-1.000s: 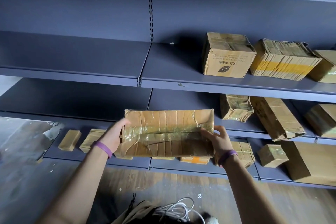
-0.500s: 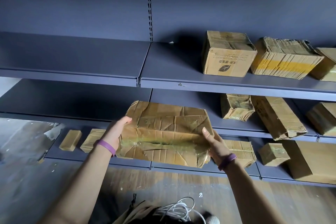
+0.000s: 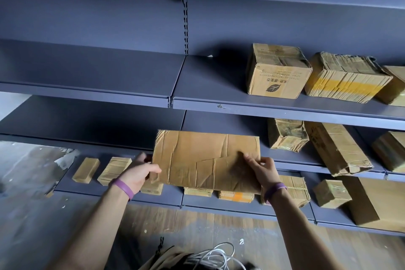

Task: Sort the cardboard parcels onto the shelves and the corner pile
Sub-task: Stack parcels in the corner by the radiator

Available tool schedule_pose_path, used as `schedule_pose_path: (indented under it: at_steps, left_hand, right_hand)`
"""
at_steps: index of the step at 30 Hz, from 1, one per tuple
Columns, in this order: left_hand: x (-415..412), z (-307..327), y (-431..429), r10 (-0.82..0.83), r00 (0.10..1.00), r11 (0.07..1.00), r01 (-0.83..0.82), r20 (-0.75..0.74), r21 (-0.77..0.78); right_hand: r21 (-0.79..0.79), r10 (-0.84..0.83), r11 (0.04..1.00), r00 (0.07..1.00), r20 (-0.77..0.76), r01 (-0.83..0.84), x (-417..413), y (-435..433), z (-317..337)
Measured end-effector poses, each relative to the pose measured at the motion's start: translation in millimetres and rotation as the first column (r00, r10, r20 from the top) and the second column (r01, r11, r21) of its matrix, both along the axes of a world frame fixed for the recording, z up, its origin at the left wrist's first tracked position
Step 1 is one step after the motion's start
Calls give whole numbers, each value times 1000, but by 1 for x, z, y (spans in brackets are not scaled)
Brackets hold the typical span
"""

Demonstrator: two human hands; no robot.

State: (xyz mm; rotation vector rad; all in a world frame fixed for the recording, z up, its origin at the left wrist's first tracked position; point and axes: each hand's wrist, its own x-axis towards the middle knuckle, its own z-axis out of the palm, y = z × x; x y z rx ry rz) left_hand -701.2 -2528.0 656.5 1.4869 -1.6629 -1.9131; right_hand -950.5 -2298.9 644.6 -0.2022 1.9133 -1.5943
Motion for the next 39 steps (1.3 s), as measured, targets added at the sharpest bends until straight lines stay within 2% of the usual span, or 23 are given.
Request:
schedule_pose_path:
  at_steps: [3,5,8,11,19,22,25,28,33,39]
  left_hand:
    - [4,-3,-1,-44,997,998,47,59,-41]
    - [5,-3,-1,-29,999,999,29,24,-13]
    - [-3,4,3,55,995,993,-46,-79,110]
    - [-13,7,1,190,976,972,-172,-106,163]
    - [-14,9,1,161,979,985,-152,-126,82]
    - [-11,2,-2,179,974,982,-170,-141,78]
    - [-7,-4,-5,189,971,980,-176,-149,93]
    - [-5,-10,-6,176,970,980,-157,-167,121]
    - [-2,-10,-6,116,975,990,-97,-188,105]
    - [-14,-13,2,142,958,986,-114,-250,124]
  right_hand:
    - [-15,9,1000,1000,1,-9,-2,1,-4]
    - [-47,45,998,999,-8,-45,-4,4,-3]
    - [-109,110,988,994,10,-108,-7,9,-9]
    - [-126,155,980,988,13,-152,-5,11,-11]
    - [-143,215,967,976,10,-212,-3,13,-18]
    - [-226,247,947,967,63,-227,-1,13,-23]
    - [-277,164,954,972,171,-112,-1,17,-25]
    - [-255,147,963,961,233,-86,-3,16,-29]
    - [-171,-42,983,986,162,69,4,12,-28]
    - [-176,-20,984,997,70,32,9,13,-15]
